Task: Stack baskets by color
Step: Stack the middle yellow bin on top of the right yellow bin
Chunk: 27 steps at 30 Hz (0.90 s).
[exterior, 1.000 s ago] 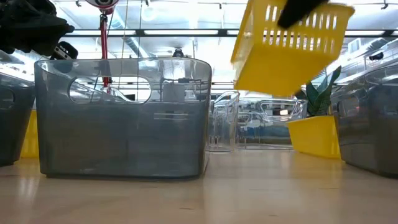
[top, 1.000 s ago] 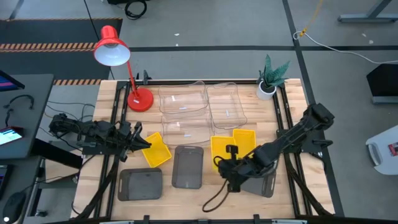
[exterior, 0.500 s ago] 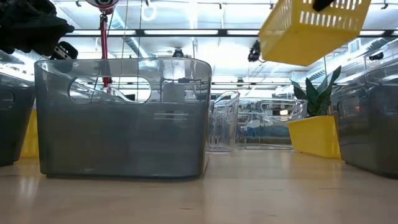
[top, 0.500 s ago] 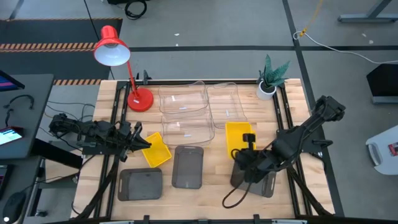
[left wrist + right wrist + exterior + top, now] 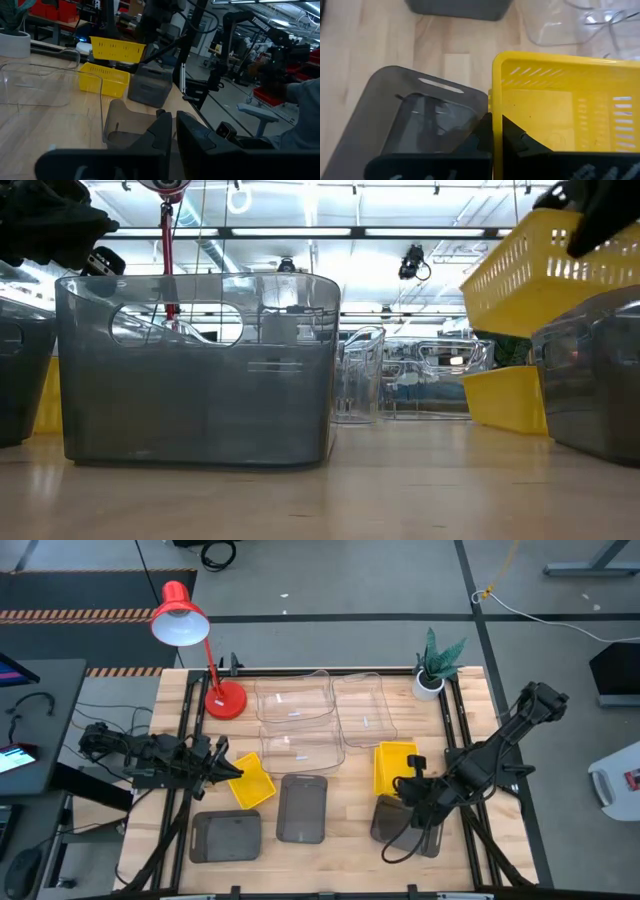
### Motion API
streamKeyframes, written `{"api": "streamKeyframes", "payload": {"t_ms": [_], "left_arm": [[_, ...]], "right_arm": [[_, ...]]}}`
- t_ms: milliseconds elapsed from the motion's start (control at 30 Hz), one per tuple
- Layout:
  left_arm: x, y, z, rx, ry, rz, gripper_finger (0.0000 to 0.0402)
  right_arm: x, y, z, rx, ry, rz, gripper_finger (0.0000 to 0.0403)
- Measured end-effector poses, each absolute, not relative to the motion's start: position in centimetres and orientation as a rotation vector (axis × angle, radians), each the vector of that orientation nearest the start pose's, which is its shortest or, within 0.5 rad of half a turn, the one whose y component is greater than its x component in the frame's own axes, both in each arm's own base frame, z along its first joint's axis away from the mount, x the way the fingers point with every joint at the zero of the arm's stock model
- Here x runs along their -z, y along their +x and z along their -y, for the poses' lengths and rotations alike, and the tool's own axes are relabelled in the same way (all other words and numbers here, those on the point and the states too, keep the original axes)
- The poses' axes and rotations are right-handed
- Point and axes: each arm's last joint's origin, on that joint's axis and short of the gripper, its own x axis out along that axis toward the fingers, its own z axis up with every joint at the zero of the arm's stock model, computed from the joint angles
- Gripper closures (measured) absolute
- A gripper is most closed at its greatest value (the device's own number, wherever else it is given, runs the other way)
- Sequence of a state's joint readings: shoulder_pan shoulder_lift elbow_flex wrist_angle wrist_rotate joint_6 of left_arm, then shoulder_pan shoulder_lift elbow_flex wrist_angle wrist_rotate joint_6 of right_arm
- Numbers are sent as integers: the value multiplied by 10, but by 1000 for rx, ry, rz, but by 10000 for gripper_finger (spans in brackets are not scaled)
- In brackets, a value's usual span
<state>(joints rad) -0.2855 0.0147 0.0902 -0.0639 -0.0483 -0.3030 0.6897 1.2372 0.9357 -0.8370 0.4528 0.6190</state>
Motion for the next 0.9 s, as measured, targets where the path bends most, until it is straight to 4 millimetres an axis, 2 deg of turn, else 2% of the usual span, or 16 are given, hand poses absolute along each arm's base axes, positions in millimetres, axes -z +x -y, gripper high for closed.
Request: {"api": "streamKeyframes", "payload": {"t_ms": [333,800,900], "left_arm": [[-187,89,25,237,-304,-25,365],[-187,89,25,237,-303,-25,369],[-187,89,25,237,-303,-25,365]], "right_arm": [[-237,180,-133,95,-9,-995,397],[-234,180,-127,136,20,-1028,397],[-228,178,-125,148,12,-1037,397]]}}
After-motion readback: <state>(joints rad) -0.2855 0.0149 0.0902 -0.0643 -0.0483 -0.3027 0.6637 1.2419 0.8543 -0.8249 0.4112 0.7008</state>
